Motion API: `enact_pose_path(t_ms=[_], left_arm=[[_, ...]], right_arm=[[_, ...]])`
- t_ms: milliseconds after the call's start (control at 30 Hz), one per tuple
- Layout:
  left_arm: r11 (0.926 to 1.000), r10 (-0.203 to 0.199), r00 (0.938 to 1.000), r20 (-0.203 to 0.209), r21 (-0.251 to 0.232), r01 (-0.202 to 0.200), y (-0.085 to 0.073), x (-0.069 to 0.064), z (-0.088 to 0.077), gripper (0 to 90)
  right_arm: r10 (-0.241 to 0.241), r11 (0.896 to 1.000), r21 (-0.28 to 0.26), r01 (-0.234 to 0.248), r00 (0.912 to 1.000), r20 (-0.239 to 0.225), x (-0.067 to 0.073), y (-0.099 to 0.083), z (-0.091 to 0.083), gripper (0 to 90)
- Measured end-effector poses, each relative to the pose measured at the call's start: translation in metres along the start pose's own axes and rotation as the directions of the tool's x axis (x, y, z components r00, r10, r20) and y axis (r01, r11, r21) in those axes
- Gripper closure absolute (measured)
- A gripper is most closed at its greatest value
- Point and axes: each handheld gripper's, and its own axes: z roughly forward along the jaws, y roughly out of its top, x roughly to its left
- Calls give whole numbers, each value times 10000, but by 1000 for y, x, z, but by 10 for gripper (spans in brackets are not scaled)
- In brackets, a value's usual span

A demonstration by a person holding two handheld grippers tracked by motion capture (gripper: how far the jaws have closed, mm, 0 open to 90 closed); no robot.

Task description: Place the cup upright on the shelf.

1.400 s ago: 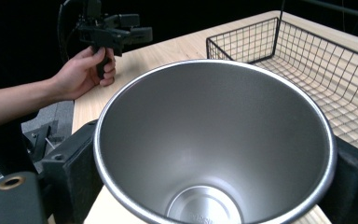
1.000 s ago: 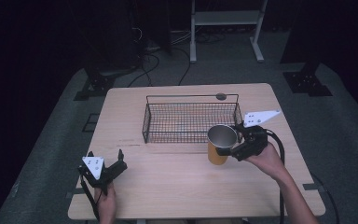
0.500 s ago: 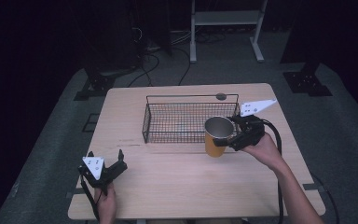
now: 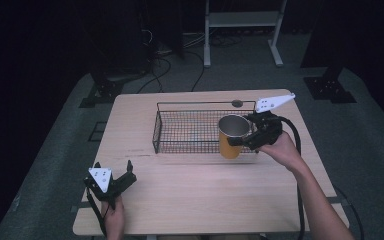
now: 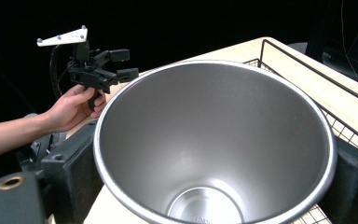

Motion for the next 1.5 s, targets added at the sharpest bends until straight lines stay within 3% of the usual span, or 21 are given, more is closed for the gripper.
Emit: enact_pose_path(t_ms=[1500], left_arm=[[10000,-60,10000,24,6,60,0,0,0,0]], right_arm=[[-12,9979,644,-2,9998,218,-46,46,35,97]])
